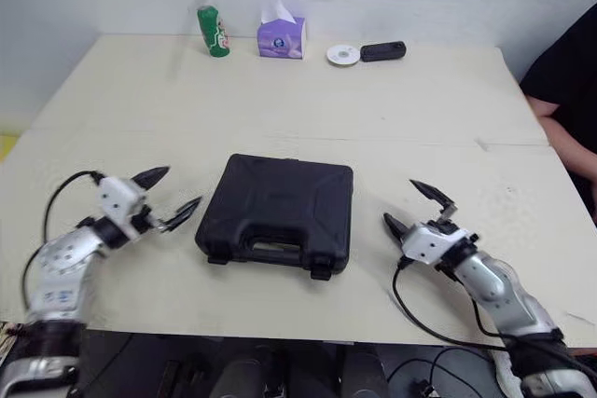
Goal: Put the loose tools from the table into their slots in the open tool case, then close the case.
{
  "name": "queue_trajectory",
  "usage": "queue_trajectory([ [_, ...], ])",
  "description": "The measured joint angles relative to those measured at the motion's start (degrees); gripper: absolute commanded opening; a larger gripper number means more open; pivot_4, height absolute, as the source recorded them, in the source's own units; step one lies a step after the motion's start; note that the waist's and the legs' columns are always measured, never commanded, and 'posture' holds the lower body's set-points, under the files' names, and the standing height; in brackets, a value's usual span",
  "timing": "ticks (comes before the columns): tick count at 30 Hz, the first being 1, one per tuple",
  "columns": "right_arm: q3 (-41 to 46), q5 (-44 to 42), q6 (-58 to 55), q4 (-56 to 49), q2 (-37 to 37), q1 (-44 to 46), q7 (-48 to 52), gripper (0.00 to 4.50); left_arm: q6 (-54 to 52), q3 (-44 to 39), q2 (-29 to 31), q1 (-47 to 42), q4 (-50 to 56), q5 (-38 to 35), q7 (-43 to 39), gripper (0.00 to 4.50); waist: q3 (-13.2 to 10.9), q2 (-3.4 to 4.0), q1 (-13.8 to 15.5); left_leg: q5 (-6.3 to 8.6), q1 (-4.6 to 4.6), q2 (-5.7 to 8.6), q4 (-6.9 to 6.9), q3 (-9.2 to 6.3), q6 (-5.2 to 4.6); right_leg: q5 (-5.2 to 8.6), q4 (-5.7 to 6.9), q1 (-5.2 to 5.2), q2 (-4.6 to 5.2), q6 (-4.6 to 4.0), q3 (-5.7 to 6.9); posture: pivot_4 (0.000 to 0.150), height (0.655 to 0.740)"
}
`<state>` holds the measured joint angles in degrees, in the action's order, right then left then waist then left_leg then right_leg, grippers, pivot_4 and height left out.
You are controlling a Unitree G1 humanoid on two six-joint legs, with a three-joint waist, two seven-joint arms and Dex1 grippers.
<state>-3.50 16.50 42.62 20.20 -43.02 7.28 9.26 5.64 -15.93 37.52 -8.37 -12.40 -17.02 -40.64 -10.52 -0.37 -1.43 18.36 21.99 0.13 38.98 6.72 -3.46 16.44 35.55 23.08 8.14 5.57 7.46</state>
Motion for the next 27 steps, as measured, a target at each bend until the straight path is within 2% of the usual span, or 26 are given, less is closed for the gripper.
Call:
queue_trajectory([
  [3,1.6,-1.5,0.3,0.2,-2.2,-2.5,1.5,4.49,-5.0,-2.0,2.0,3.7,0.8,-2.3,-2.0,4.46,0.0,0.03,0.6,0.27,-0.52,0.03,-0.03,-0.09,0.00,0.03,-0.24,-0.60,0.06,-0.02,0.07,0.150,0.7400],
  [4,2.5,-3.3,0.0,0.2,-3.1,-3.8,2.8,4.49,-7.2,-2.7,2.1,4.4,1.0,-3.3,-2.4,4.46,0.0,0.02,1.2,0.61,-0.70,0.03,-0.04,-0.13,0.30,0.05,-0.50,-0.78,0.08,-0.04,0.07,0.150,0.7400],
  [6,3.9,-7.1,-2.1,-0.7,-3.5,-5.2,6.0,4.49,-10.3,-3.4,2.0,3.4,1.7,-5.1,-2.3,4.46,0.0,-0.06,1.7,0.66,-0.68,0.05,-0.03,-0.20,0.31,0.04,-0.50,-0.77,0.13,-0.03,0.07,0.150,0.7400],
  [8,4.3,-11.2,-5.1,-2.7,-3.5,-6.3,9.3,3.97,-12.3,-3.5,1.8,0.9,2.9,-6.2,-1.9,4.50,0.0,-0.07,1.9,0.67,-0.67,0.06,-0.04,-0.22,0.33,0.04,-0.51,-0.78,0.13,-0.03,0.07,0.150,0.7400],
  [10,4.2,-14.9,-8.2,-4.9,-3.5,-7.5,12.9,3.30,-13.1,-3.5,1.6,-1.4,3.2,-6.8,-1.8,3.95,0.0,-0.07,1.8,0.67,-0.67,0.05,-0.06,-0.22,0.33,0.04,-0.52,-0.77,0.11,-0.04,0.08,0.150,0.7400],
  [11,4.2,-17.7,-10.7,-6.8,-3.5,-8.7,15.1,2.80,-13.4,-3.5,1.5,-2.4,3.2,-7.0,-1.9,3.75,0.0,-0.06,1.6,0.66,-0.67,0.05,-0.09,-0.21,0.31,0.05,-0.52,-0.76,0.10,-0.04,0.08,0.150,0.7400],
  [17,2.8,-29.0,-23.1,-18.0,-3.3,-14.2,25.8,0.26,-14.0,-1.3,0.1,-8.5,1.6,-7.1,-2.1,1.52,0.0,-0.05,1.2,0.50,-0.68,0.00,-0.13,-0.15,0.05,0.05,-0.54,-0.75,0.04,-0.05,0.08,0.150,0.7400],
  [18,2.1,-30.0,-24.7,-19.9,-3.3,-14.7,27.1,0.00,-14.0,-0.8,-0.2,-9.8,0.6,-7.0,-2.3,1.07,0.0,-0.05,1.2,0.52,-0.68,0.00,-0.13,-0.15,0.09,0.05,-0.54,-0.75,0.04,-0.05,0.08,0.150,0.7400],
  [21,0.6,-31.3,-29.5,-25.0,-3.9,-15.2,31.1,0.00,-14.2,1.5,-0.7,-14.2,-3.1,-6.3,-4.1,0.03,0.0,-0.05,1.4,0.64,-0.66,0.01,-0.13,-0.10,0.32,0.05,-0.49,-0.68,0.05,-0.05,0.05,0.150,0.7400],
  [27,-1.2,-31.9,-38.9,-34.2,-5.5,-14.8,37.5,0.00,-11.6,6.6,-2.7,-23.8,-14.4,-2.7,-8.5,0.03,0.0,-0.06,1.6,0.50,-0.56,0.02,-0.12,-0.08,0.05,0.04,-0.53,-0.64,0.03,-0.02,0.11,0.150,0.7400],
])
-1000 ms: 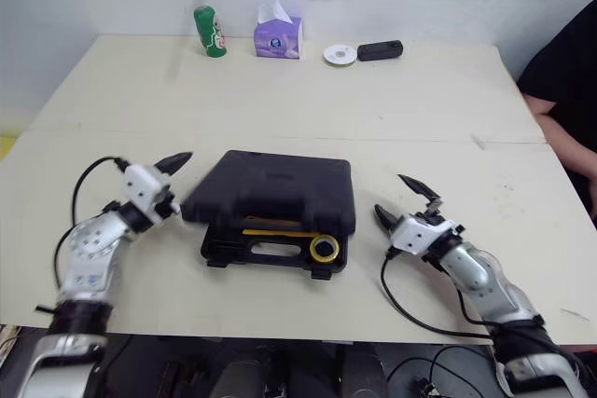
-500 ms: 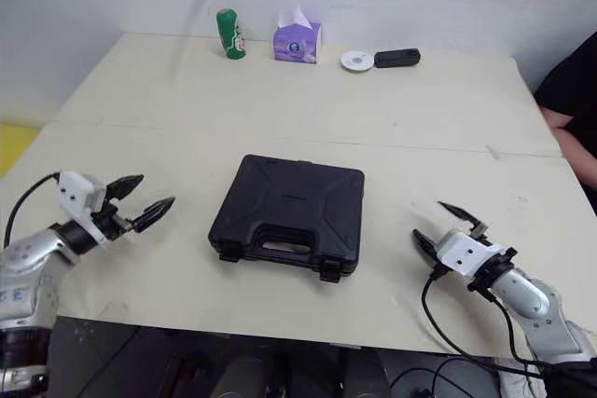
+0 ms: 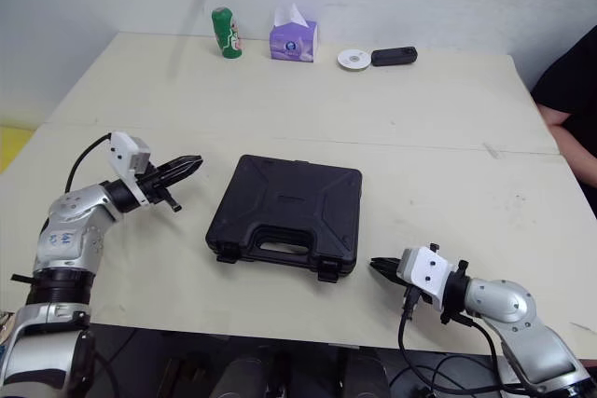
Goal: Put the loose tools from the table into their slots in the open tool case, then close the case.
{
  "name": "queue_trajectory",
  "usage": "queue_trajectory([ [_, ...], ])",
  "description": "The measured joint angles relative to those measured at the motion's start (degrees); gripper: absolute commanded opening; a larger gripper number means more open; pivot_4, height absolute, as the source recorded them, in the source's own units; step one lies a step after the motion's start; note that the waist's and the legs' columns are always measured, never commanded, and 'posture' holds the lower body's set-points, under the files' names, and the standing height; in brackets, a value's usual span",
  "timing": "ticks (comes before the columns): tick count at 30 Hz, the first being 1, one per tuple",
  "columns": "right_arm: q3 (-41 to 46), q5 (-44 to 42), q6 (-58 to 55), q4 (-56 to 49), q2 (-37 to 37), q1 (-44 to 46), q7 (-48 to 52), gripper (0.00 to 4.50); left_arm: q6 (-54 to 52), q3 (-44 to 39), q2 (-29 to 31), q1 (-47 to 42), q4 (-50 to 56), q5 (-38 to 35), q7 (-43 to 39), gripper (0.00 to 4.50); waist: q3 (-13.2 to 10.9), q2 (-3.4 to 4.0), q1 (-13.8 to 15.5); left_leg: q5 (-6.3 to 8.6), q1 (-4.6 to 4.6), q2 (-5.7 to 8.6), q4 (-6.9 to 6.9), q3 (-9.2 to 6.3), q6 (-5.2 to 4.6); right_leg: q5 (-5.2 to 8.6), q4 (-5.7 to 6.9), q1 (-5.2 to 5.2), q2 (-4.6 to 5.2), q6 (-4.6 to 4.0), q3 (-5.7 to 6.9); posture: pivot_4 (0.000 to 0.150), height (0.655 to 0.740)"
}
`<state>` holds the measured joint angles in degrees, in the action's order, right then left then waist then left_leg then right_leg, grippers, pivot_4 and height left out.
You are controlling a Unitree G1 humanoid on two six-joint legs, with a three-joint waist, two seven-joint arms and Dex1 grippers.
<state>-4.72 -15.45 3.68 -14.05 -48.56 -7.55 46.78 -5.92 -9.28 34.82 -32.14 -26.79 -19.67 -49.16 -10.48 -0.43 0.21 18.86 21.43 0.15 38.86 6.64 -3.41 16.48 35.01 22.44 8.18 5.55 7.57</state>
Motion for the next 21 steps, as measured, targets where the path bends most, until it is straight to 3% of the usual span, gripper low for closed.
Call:
queue_trajectory([
  [10,-1.4,-0.4,-10.5,-6.2,-0.1,0.4,4.6,0.00,12.7,6.4,-7.6,-20.3,-31.2,10.9,0.3,0.03,0.0,-0.21,1.2,0.02,0.10,-0.01,0.04,0.02,-0.07,-0.02,-0.02,0.04,-0.07,0.04,0.06,0.150,0.7400],
  [21,-1.6,-0.2,-14.9,-8.6,2.1,-0.4,4.4,0.00,18.2,7.2,-11.1,-27.4,-45.1,15.7,4.2,0.03,0.0,-0.45,1.2,0.02,0.10,-0.10,0.05,0.02,-0.07,-0.03,-0.06,0.04,-0.14,0.05,0.05,0.150,0.7400],
])
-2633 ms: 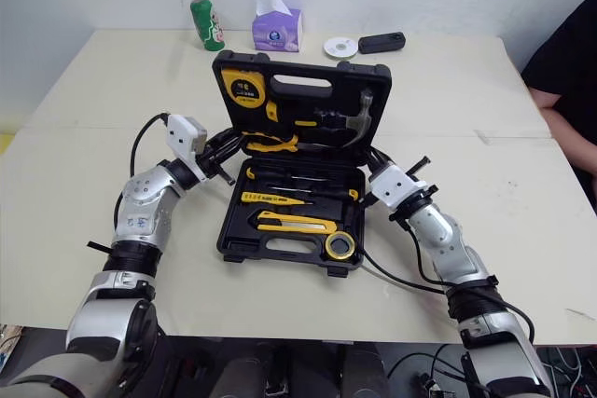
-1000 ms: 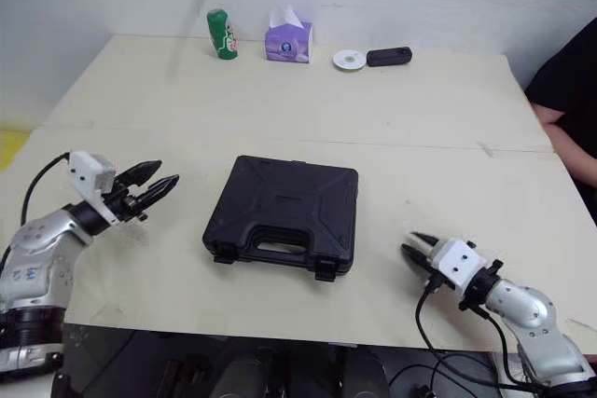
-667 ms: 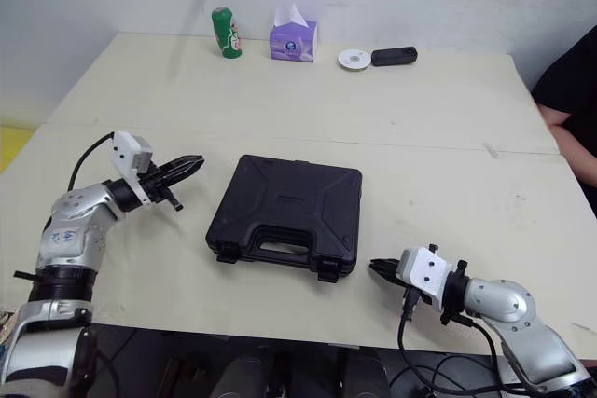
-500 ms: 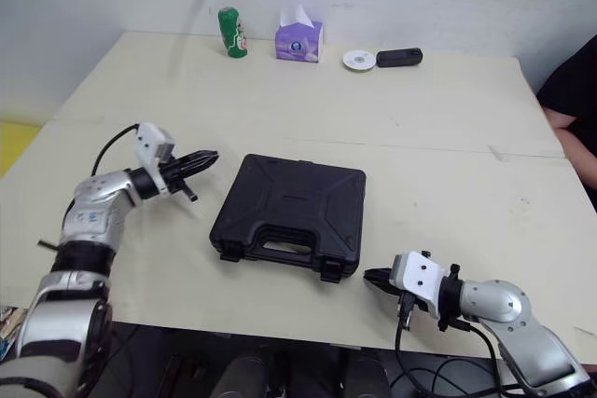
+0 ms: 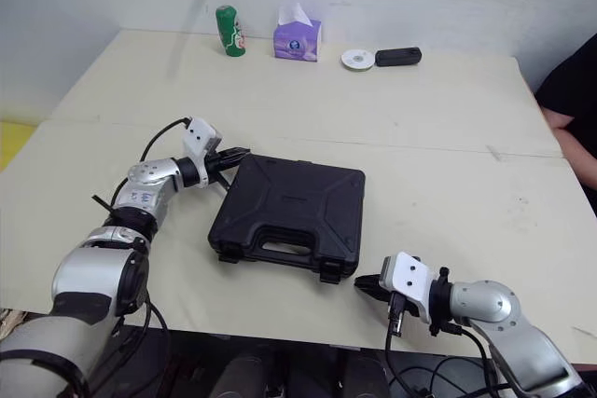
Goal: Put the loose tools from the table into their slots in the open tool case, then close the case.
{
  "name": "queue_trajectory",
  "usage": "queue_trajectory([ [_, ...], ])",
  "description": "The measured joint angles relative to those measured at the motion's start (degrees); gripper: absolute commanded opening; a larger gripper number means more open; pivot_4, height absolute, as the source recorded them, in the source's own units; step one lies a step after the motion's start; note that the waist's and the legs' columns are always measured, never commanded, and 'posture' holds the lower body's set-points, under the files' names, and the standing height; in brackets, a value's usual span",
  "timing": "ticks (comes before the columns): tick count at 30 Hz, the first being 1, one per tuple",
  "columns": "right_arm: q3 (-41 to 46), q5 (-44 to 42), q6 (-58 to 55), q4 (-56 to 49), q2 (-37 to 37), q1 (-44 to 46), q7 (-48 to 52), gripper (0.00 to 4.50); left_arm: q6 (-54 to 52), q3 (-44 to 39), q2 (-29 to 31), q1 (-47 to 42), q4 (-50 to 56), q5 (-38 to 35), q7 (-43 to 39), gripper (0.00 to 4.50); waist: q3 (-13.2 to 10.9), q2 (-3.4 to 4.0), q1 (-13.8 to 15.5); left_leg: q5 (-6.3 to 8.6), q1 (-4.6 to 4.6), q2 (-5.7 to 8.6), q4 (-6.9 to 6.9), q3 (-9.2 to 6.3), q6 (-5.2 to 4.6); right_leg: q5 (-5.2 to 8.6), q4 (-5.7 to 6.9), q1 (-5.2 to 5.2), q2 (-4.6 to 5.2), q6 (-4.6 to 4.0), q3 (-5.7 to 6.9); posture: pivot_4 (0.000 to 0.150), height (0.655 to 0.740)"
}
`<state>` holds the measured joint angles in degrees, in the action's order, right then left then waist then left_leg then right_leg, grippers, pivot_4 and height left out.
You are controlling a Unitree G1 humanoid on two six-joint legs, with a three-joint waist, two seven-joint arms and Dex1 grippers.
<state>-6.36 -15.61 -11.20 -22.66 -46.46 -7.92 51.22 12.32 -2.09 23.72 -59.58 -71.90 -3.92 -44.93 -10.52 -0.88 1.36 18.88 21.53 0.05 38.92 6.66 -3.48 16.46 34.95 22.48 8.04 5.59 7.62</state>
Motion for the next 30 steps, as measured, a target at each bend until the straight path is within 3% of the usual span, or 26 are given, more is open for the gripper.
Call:
queue_trajectory([
  [15,0.5,-0.1,-2.8,0.4,5.4,0.7,-0.6,0.00,1.4,-4.0,2.4,2.4,1.7,-1.7,-14.1,0.03,0.1,-0.21,-1.1,0.05,-0.01,-0.05,0.00,-0.01,0.08,0.00,-0.08,0.03,0.00,-0.01,-0.01,0.150,0.7400],
  [23,2.7,-1.4,-2.9,2.2,5.6,0.5,-0.5,0.00,0.9,-5.4,3.4,9.0,11.2,-4.3,-17.6,0.03,0.1,-0.21,-1.2,0.15,-0.01,0.08,0.02,-0.03,0.15,-0.01,-0.08,0.01,0.18,0.01,-0.01,0.150,0.7400],
  [30,6.1,-0.4,-1.1,9.0,5.5,5.0,-2.3,0.00,-5.3,-5.6,3.1,18.0,25.8,-8.3,-21.4,0.03,0.1,-0.19,-0.6,0.29,-0.01,0.26,0.10,-0.03,0.08,-0.14,-0.17,-0.07,0.40,0.22,-0.05,0.150,0.7400],
])
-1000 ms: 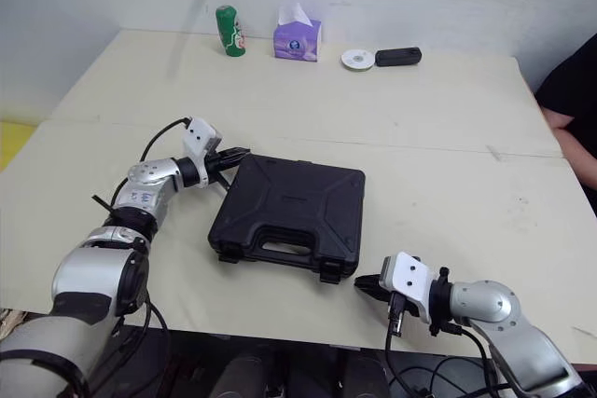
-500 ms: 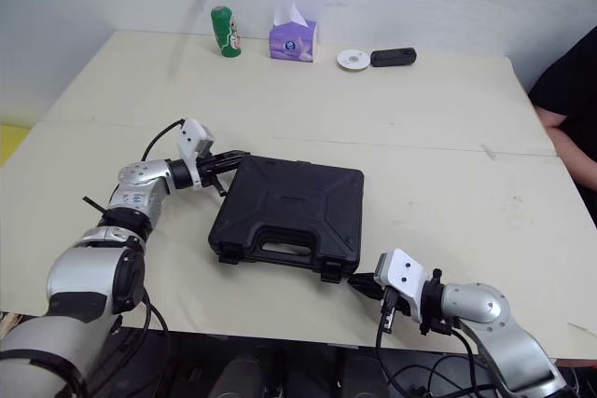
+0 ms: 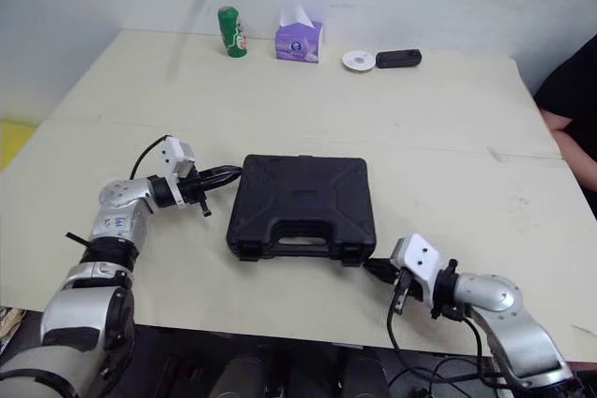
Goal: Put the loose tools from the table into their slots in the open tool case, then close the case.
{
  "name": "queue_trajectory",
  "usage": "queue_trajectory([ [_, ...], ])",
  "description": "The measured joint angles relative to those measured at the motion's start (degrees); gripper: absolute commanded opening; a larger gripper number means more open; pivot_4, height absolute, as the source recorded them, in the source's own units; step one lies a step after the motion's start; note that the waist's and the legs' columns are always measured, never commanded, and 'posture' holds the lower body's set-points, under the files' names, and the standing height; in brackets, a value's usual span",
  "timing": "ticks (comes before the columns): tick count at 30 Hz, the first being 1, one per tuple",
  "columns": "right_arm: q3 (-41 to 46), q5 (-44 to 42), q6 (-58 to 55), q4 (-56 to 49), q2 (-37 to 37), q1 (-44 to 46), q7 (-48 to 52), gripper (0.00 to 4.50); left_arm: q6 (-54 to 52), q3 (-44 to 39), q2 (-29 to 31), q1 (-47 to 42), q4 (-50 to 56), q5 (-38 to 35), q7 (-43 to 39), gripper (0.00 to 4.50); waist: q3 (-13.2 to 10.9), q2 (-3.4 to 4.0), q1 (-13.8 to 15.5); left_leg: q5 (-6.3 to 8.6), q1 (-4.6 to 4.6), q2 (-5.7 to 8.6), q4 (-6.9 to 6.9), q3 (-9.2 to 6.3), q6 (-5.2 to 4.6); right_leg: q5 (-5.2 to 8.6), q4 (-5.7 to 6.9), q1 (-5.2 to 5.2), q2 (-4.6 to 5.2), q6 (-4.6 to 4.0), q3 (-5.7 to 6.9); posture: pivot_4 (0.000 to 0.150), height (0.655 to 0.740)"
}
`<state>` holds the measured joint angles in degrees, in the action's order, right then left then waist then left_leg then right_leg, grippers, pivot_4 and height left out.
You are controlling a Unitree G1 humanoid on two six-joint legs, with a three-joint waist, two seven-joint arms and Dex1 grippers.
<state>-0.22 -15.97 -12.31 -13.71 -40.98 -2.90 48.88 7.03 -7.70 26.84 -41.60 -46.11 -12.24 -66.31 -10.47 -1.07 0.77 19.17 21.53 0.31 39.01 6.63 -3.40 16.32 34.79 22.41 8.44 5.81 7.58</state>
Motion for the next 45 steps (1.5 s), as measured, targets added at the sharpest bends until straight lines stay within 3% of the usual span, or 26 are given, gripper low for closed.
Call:
queue_trajectory([
  [4,1.1,1.9,1.5,2.4,0.3,1.6,-2.9,0.00,-6.4,0.8,1.2,6.0,11.3,-2.6,-2.1,0.03,0.0,0.06,0.2,0.05,0.00,0.00,-0.05,-0.02,0.08,0.02,-0.01,0.03,-0.03,-0.04,0.03,0.150,0.7400],
  [9,2.0,2.1,2.0,1.5,-0.3,-0.8,-2.6,0.00,-12.2,-1.4,1.4,7.1,13.4,-4.3,3.5,0.03,0.0,0.08,0.6,0.04,0.02,-0.01,-0.04,-0.02,0.04,0.02,-0.03,0.01,-0.04,-0.04,0.04,0.150,0.7400],
  [17,2.9,-1.2,-4.8,-7.2,-3.5,-7.0,0.4,0.00,-9.2,-0.5,-1.1,-5.7,-1.7,-0.1,13.7,0.03,0.0,0.07,0.8,0.13,0.05,-0.01,-0.05,-0.04,-0.03,0.01,-0.10,-0.02,-0.09,-0.02,0.11,0.150,0.7400],
  [25,0.1,-0.6,-6.4,-8.9,-0.5,-4.8,-1.2,0.00,-3.1,3.6,-4.2,-17.3,-20.1,6.9,18.1,0.03,-0.1,-0.07,0.3,-0.01,0.10,-0.18,-0.06,0.08,-0.19,0.01,-0.10,0.08,-0.30,-0.01,0.08,0.150,0.7400],
  [36,-0.6,1.6,-5.4,-8.5,1.0,-4.1,-4.4,0.00,-0.9,4.4,-3.9,-18.1,-23.5,8.2,7.8,0.03,-0.1,-0.07,0.6,0.13,0.11,-0.14,-0.04,0.07,0.04,0.01,-0.18,0.08,-0.22,-0.02,0.08,0.150,0.7400],
  [45,-0.5,4.6,-1.5,-6.4,-0.5,-3.6,-5.1,0.00,-1.0,6.1,-3.8,-9.2,-12.2,7.8,-0.1,0.03,-0.1,-0.07,0.6,0.15,0.11,-0.06,-0.03,0.05,0.02,0.01,-0.18,0.06,-0.10,-0.01,0.08,0.150,0.7400],
])
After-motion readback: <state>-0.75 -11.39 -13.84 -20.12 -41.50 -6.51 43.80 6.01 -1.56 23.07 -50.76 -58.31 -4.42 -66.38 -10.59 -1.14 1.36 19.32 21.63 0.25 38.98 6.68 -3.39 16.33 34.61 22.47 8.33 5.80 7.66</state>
